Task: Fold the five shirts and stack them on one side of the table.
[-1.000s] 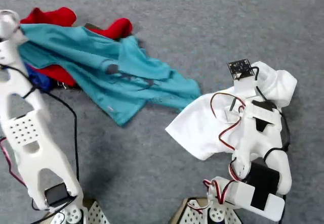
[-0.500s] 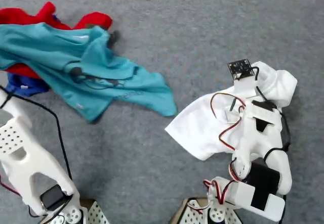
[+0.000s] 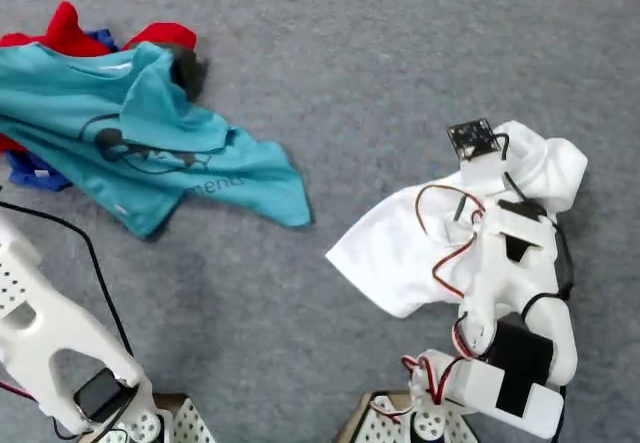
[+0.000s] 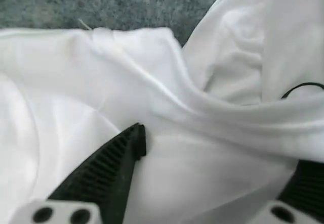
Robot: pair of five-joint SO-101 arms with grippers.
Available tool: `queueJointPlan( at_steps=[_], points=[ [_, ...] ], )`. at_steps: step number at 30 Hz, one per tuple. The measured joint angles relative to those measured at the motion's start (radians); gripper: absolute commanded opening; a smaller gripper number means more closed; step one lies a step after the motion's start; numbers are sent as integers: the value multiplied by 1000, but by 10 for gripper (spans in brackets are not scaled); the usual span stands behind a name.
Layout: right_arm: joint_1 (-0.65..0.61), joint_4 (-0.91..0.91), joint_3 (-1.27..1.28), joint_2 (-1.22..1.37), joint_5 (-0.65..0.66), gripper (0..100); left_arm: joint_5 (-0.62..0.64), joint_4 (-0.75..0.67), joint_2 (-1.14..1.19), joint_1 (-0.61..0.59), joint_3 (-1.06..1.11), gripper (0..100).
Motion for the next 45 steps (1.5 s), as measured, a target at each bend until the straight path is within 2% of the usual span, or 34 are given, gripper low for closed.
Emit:
queueJointPlan(
  at_steps=[5,8,12,15,17,20,25,30,35,37,42,44,45],
  points=[
    [0,0,0,0,0,455,66,-41,0,-34,-2,372],
    [0,0,0,0,0,455,72,-28,0,-20,-2,450],
    [0,0,0,0,0,455,46,104,-31,46,-2,463],
    [0,0,0,0,0,455,-43,253,-95,160,-2,464],
    [0,0,0,0,0,455,-95,304,-114,256,0,464],
    [0,0,0,0,0,455,-166,307,-109,379,55,461],
    [0,0,0,0,0,455,-247,218,2,491,232,458],
    [0,0,0,0,0,455,-249,81,135,489,322,403],
    [0,0,0,0,0,455,-236,-35,290,489,324,336],
    [0,0,0,0,0,455,-235,-57,339,485,307,272],
    [0,0,0,0,0,455,-232,-44,385,462,249,5],
    [0,0,0,0,0,455,-230,-49,385,445,245,46],
    [0,0,0,0,0,455,-230,-46,384,434,245,32]
  ],
)
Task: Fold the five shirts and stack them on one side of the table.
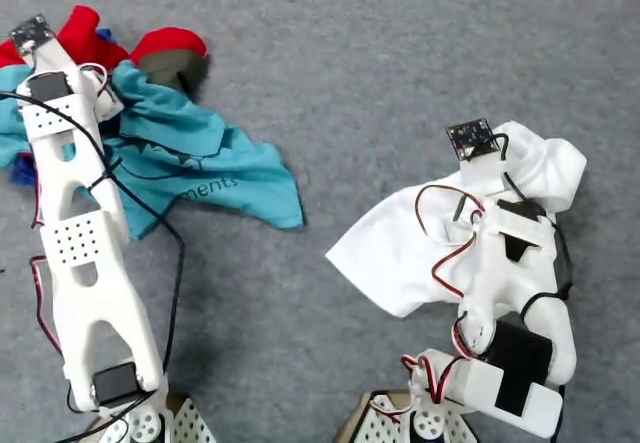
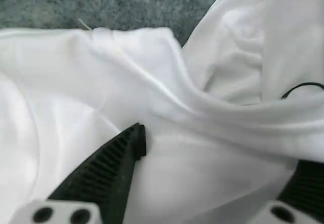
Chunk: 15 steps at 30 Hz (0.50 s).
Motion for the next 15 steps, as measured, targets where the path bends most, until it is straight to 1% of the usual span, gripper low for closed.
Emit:
queueJointPlan(
  at_steps=[1,4,6,10,13,15],
  points=[
    [0,0,0,0,0,455,0,2,-2,-12,0,15],
    [0,0,0,0,0,455,-9,2,-2,-63,0,18],
    [0,0,0,0,0,455,-64,15,-3,-110,-2,18],
    [0,0,0,0,0,455,-275,80,-3,-232,-21,18],
    [0,0,0,0,0,455,-420,157,3,-331,-92,18],
    [0,0,0,0,0,455,-491,213,5,-397,-157,18]
  ],
)
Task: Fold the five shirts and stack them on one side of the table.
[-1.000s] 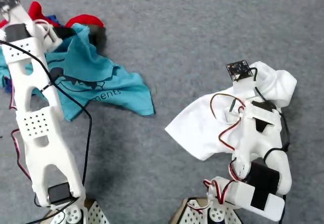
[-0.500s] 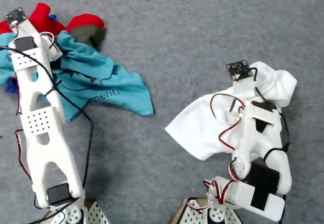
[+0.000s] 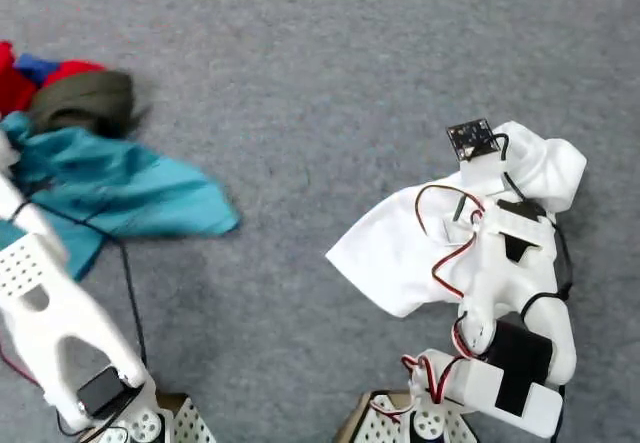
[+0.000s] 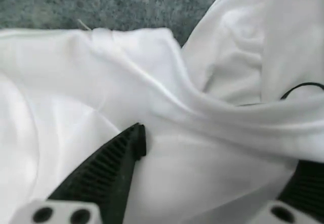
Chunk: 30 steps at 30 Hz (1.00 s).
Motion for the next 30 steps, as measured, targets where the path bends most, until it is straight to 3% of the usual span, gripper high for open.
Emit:
queueJointPlan(
  at_steps=[7,12,17,22,30],
  points=[
    [0,0,0,0,0,455,-250,153,3,-232,-103,18],
    [0,0,0,0,0,455,-307,158,-21,-387,-101,18],
    [0,0,0,0,0,455,-311,158,-91,-450,-100,18],
    [0,0,0,0,0,455,-173,146,-190,-422,-100,18],
    [0,0,0,0,0,455,87,-3,-388,-206,-100,18]
  ],
)
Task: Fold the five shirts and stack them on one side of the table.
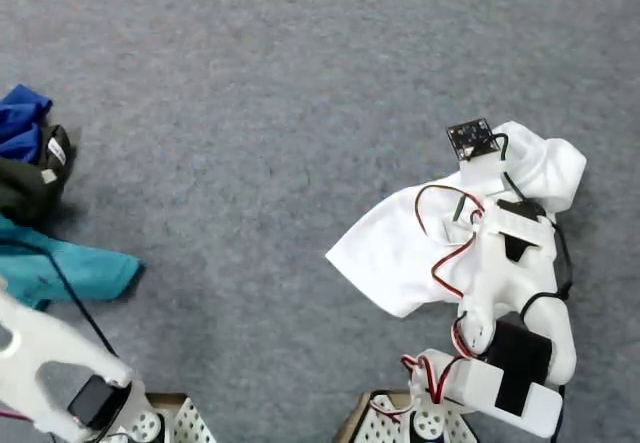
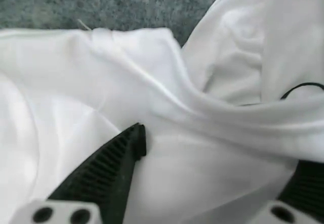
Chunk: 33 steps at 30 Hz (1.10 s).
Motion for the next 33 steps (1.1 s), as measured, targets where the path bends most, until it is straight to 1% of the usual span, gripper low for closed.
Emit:
queueJointPlan(
  at_steps=[3,7,10,13,14,15,18,19,21,25,28,30,33],
  points=[
    [0,0,0,0,0,455,66,-110,-34,64,0,18],
    [0,0,0,0,0,455,143,-296,-38,114,2,18],
    [0,0,0,0,0,455,184,-419,-38,146,44,19],
    [0,0,0,0,0,455,190,-462,-15,184,71,24],
    [0,0,0,0,0,455,190,-463,-3,195,74,44],
    [0,0,0,0,0,455,190,-457,8,203,75,80],
    [0,0,0,0,0,455,190,-387,25,209,75,238],
    [0,0,0,0,0,455,189,-354,25,207,75,268],
    [0,0,0,0,0,455,175,-269,25,207,75,289],
    [0,11,0,0,0,454,112,-123,25,207,75,288],
    [0,117,-46,0,0,454,78,-46,25,203,74,272],
    [0,232,-115,0,0,454,61,25,25,192,60,219],
    [-3,445,-265,0,0,454,40,137,3,184,20,88]
  ],
)
